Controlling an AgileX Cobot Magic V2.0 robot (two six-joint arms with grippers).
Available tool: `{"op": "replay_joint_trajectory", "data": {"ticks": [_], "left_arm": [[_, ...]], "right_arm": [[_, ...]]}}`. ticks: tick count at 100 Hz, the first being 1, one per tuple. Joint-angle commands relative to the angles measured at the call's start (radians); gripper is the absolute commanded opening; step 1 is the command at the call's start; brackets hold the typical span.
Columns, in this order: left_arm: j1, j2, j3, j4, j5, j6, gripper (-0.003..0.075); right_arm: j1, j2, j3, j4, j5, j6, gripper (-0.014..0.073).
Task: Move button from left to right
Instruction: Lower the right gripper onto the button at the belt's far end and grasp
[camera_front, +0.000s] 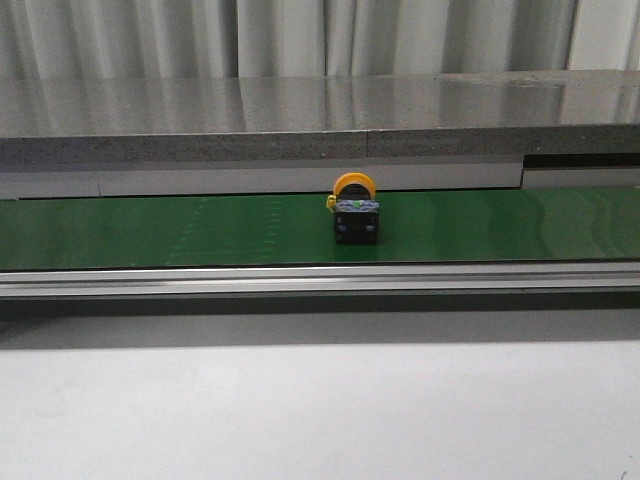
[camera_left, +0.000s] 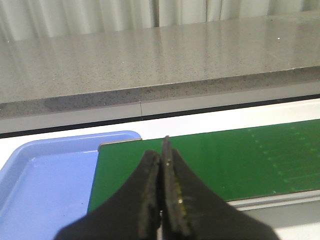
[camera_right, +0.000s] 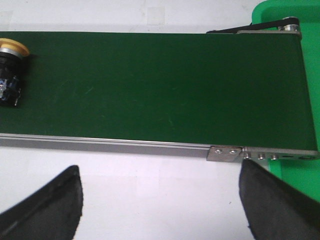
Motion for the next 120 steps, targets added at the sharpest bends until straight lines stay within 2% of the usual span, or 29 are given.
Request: {"op": "replay_joint_trajectory", "data": {"ticks": [1, 46, 82, 120], "left_arm": [[-0.006, 0.005, -0.026, -0.012, -0.068, -0.004, -0.0019], [-0.006, 0.005, -0.026, -0.012, -0.068, -0.004, -0.0019], [-0.006, 0.005, -0.026, -0.012, -0.068, -0.004, -0.0019], [-0.006, 0.005, -0.026, -0.012, -0.068, -0.004, -0.0019]], "right_arm": [[0.002, -0.007, -0.035, 0.037, -0.051, -0.002, 0.0645], [0.005, 0.063, -0.085, 0.159, -0.031, -0.063, 0.0645], [0.122, 0.245, -0.143, 0.157, -0.103, -0.067, 0.0645], [0.159, 0.468, -0.266, 0.107, -0.144, -0.084, 0.0645]]}}
